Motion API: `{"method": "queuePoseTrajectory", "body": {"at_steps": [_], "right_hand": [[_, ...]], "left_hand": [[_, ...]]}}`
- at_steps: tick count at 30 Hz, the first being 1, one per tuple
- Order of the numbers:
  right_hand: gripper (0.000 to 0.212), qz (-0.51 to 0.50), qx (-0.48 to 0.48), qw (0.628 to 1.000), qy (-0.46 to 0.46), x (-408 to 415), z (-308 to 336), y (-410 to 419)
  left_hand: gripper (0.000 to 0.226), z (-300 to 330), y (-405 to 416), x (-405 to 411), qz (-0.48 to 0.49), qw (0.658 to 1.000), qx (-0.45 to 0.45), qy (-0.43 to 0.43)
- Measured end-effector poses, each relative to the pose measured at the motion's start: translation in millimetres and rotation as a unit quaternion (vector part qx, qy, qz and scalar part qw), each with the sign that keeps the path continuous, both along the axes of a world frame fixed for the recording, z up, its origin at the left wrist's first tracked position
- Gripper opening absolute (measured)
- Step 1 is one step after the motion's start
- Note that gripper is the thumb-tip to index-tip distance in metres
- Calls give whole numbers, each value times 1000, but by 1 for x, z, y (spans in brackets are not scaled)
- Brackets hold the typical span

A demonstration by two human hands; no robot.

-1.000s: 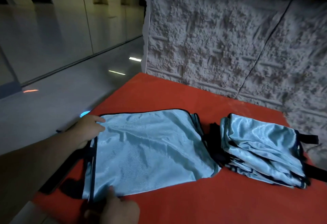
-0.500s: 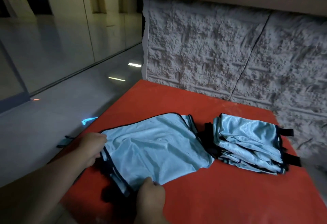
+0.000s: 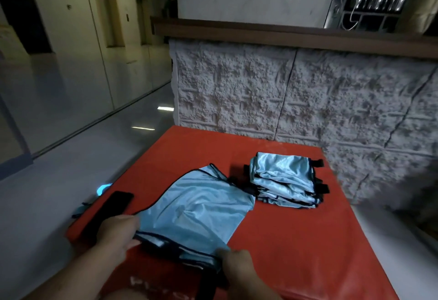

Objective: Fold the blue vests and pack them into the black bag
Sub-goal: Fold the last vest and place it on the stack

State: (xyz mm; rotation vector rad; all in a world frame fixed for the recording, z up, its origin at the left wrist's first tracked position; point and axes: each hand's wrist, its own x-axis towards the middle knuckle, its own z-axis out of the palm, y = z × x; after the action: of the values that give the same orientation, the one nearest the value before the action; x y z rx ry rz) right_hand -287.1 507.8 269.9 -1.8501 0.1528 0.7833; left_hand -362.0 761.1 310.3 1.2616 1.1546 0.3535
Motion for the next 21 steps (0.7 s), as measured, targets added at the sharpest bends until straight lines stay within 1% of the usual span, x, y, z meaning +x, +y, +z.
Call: {"method": "queuePoseTrajectory", "body": {"at_steps": [1, 3, 4, 5, 6, 8, 10, 11, 13, 17, 19, 21], "right_hand": [[55, -30, 45, 998, 25, -1, -4, -2], [55, -68, 89, 994, 20, 0, -11, -16], [60, -79, 97, 992, 18, 0, -10, -23], [61, -83, 83, 993, 4, -2, 5, -30], [56, -96, 86, 992, -3, -5, 17, -40], [32, -97, 124, 987, -18, -12, 42, -64], [8, -75, 125, 989, -15, -9, 54, -84], [4, -62, 111, 992, -23, -7, 58, -94], [12, -57, 83, 994, -27, -7, 69, -116], [10, -55, 99, 993, -23, -1, 87, -147], [13, -42, 152, 987, 5, 3, 95, -157], [28, -34, 224, 972, 56, 8, 101, -167]], "left_hand": [[21, 1, -4, -7, -3, 1000, -15, -13], [21, 8, -12, -22, -13, 999, -33, -34], [20, 14, -19, -28, -20, 998, -42, -42], [19, 19, -28, -33, -25, 998, -47, -46], [19, 25, -38, -39, -39, 997, -53, -49], [20, 35, -57, -50, -64, 994, -73, -47], [19, 41, -71, -54, -88, 991, -91, -40], [19, 42, -78, -55, -103, 989, -103, -39], [17, 47, -94, -59, -124, 985, -118, -37], [20, 53, -109, -58, -158, 976, -134, -65], [31, 52, -109, -57, -193, 971, -125, -68], [43, 52, -109, -59, -246, 964, -84, -53]]}}
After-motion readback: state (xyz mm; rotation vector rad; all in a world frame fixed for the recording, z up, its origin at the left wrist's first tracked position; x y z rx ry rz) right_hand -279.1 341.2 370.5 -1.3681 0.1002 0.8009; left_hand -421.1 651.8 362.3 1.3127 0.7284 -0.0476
